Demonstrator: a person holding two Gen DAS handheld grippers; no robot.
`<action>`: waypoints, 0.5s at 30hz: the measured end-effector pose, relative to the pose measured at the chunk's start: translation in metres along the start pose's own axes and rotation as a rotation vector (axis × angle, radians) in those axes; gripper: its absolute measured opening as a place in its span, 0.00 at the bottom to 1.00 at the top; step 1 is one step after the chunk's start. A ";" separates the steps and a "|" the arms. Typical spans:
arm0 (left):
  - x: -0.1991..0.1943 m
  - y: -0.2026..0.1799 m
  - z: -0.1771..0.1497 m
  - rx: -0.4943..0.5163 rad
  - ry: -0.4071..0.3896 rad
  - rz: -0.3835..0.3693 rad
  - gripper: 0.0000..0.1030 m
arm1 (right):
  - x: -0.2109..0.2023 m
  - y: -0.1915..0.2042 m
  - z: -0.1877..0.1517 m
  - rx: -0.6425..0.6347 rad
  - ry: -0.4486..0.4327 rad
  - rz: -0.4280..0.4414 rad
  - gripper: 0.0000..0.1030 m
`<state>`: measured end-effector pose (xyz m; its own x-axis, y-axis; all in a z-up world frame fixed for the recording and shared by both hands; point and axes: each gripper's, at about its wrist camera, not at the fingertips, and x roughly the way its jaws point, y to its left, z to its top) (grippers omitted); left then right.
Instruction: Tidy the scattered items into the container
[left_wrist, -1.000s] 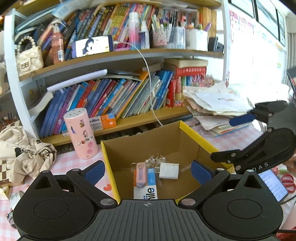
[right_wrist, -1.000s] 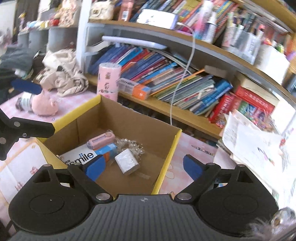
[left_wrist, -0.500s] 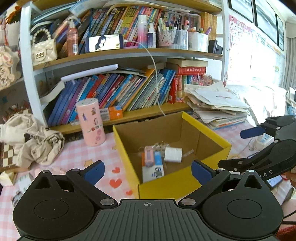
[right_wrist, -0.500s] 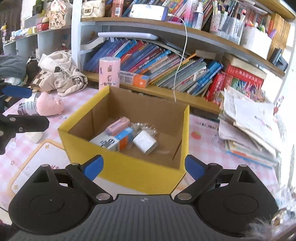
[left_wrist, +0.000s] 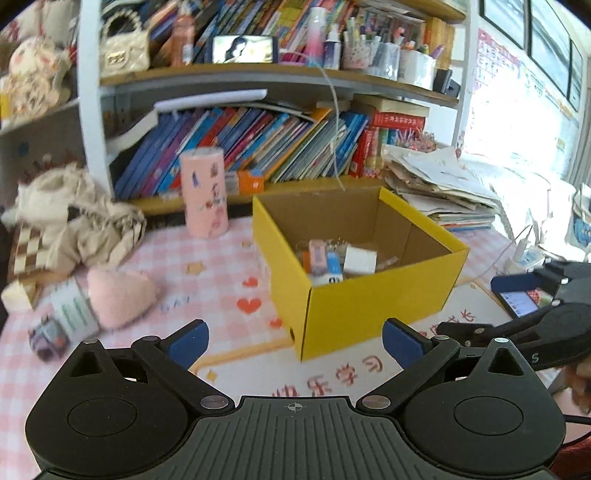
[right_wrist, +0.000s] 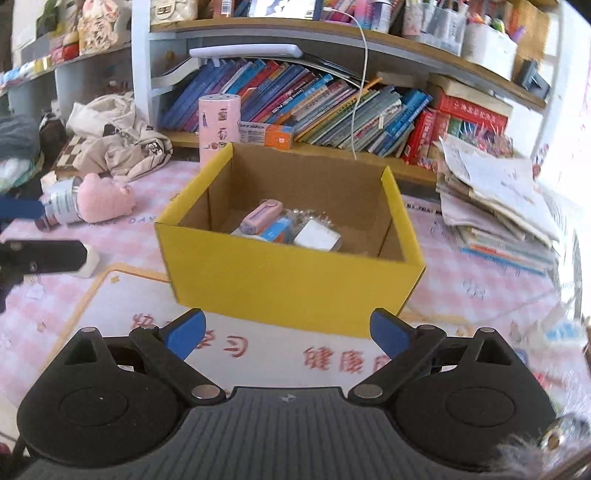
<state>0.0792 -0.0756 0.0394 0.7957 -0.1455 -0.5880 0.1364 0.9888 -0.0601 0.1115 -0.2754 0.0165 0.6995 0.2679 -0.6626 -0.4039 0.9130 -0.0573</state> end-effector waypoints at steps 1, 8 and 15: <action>-0.002 0.003 -0.003 -0.006 0.005 -0.001 0.99 | -0.001 0.004 -0.003 0.011 0.005 0.006 0.94; -0.010 0.015 -0.022 -0.002 0.037 0.058 0.99 | 0.000 0.035 -0.017 0.007 0.065 0.031 0.95; -0.012 0.017 -0.043 0.046 0.123 0.077 0.99 | 0.003 0.068 -0.025 -0.064 0.101 0.071 0.96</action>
<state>0.0466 -0.0556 0.0104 0.7266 -0.0614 -0.6843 0.1066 0.9940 0.0240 0.0715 -0.2206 -0.0081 0.6060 0.2954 -0.7386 -0.4893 0.8705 -0.0533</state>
